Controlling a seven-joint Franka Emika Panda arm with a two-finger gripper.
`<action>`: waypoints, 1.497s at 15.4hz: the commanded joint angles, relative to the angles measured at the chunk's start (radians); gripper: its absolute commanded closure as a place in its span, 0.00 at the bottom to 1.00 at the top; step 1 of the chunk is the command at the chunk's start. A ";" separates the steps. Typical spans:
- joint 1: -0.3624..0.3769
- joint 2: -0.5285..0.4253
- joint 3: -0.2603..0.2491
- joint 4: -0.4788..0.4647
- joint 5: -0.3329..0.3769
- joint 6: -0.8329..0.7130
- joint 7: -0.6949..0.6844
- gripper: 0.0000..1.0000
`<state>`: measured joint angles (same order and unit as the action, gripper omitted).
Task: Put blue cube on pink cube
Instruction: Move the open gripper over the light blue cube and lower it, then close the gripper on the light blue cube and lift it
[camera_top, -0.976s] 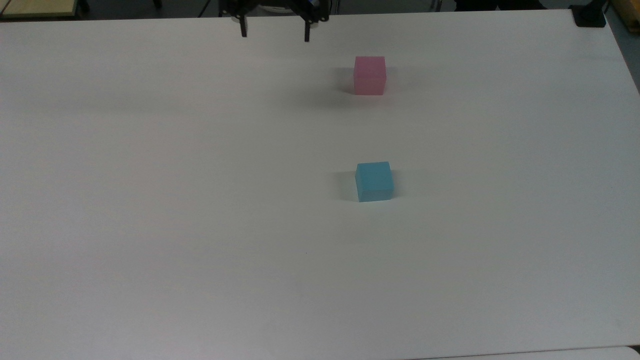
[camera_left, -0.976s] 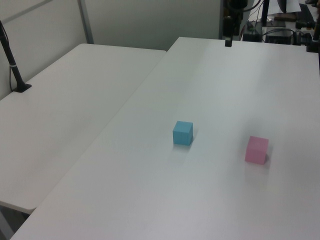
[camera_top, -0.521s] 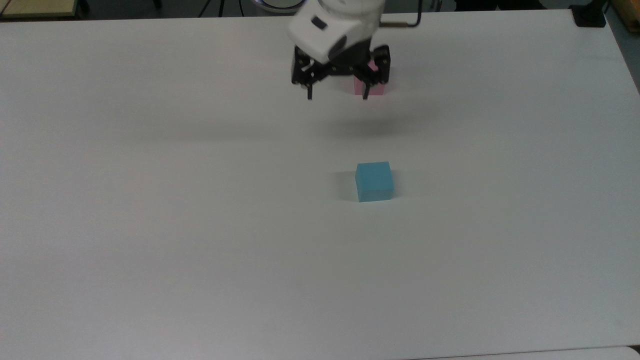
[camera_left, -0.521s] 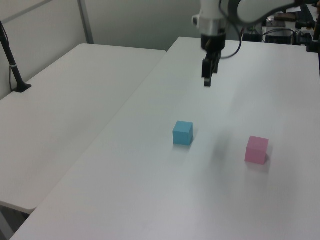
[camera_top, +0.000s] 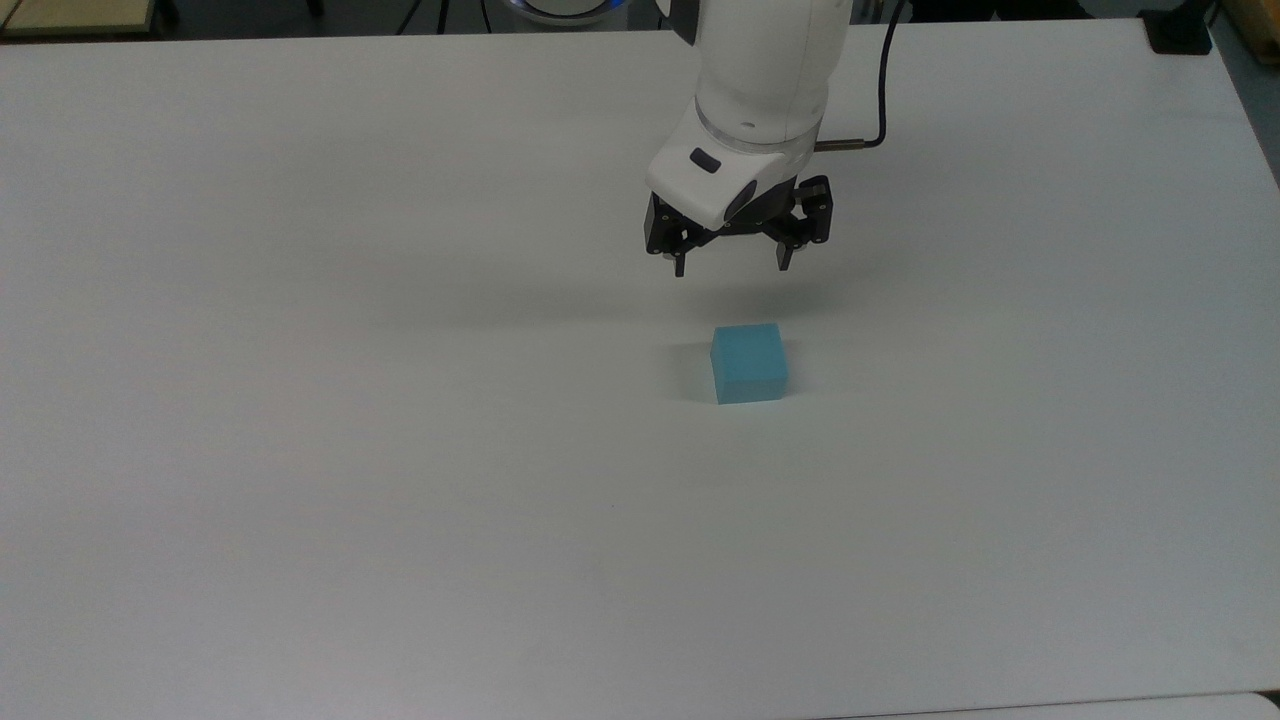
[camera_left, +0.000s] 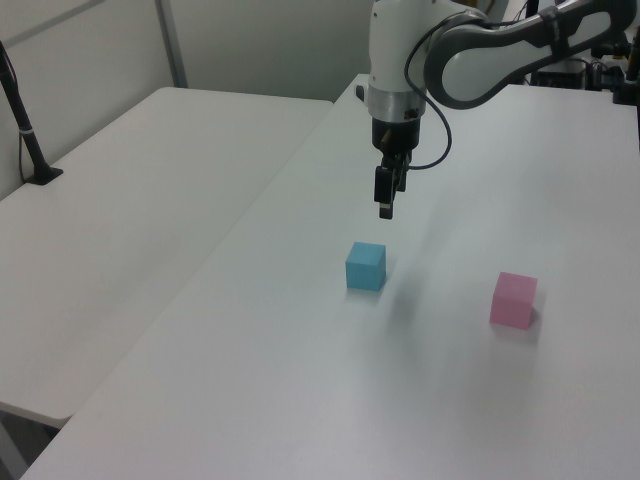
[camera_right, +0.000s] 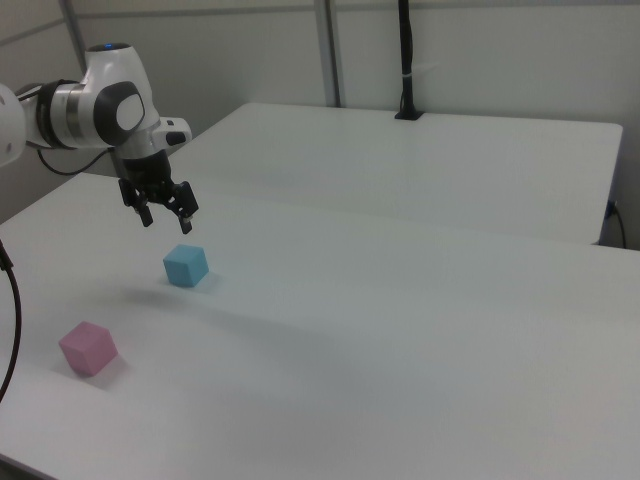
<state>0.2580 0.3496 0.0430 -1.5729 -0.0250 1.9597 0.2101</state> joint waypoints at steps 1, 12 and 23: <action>0.007 0.011 0.002 0.010 0.023 0.016 0.017 0.00; 0.052 0.196 0.008 0.109 -0.009 0.103 0.078 0.00; 0.046 0.258 -0.003 0.108 -0.072 0.160 0.081 0.05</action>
<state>0.2934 0.5686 0.0481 -1.4758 -0.0726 2.0866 0.2692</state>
